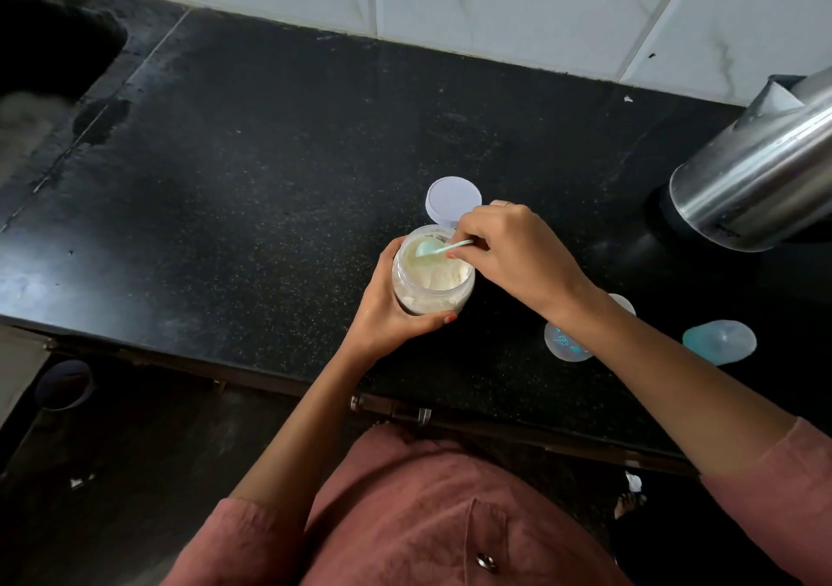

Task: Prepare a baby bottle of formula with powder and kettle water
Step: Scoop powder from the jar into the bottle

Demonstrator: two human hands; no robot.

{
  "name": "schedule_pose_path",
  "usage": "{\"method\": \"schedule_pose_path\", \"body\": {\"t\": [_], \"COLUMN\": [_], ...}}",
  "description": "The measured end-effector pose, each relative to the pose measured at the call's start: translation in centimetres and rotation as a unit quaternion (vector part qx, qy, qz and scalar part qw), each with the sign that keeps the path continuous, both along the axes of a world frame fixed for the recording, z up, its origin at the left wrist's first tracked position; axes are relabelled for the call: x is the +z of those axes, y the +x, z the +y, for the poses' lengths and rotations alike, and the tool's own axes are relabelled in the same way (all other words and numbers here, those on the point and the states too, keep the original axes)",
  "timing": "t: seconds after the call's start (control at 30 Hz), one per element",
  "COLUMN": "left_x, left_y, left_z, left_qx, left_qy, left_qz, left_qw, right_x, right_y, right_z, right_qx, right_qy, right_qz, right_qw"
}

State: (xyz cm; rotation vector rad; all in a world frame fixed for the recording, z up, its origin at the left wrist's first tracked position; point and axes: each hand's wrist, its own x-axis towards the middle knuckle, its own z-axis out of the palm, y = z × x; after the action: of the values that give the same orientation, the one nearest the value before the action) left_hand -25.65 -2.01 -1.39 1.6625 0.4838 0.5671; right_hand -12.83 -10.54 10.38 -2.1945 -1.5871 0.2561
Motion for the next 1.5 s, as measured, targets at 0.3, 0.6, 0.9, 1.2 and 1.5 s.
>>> {"method": "schedule_pose_path", "body": {"t": [0.3, 0.6, 0.9, 1.2, 1.5], "left_x": [-0.2, -0.1, 0.0, -0.3, -0.4], "left_y": [0.0, 0.0, 0.0, 0.0, 0.1], "left_z": [0.0, -0.1, -0.1, 0.0, 0.1], "left_qx": [0.003, 0.005, 0.005, 0.010, 0.007], "left_qy": [0.009, 0.011, 0.008, 0.014, 0.011], "left_qz": [0.004, 0.003, -0.003, -0.004, 0.003], "left_qw": [1.000, 1.000, 1.000, 1.000, 1.000], "right_x": [0.9, 0.2, 0.7, 0.9, 1.4], "right_y": [0.4, -0.2, -0.1, 0.1, -0.3], "right_z": [-1.1, -0.6, 0.3, 1.3, 1.6], "right_qx": [-0.037, 0.005, 0.043, 0.042, 0.041], "right_qy": [0.035, -0.036, -0.113, -0.168, -0.182], "right_qz": [0.063, 0.000, -0.002, 0.050, 0.095], "right_qw": [0.997, 0.999, 0.993, 0.984, 0.978]}}
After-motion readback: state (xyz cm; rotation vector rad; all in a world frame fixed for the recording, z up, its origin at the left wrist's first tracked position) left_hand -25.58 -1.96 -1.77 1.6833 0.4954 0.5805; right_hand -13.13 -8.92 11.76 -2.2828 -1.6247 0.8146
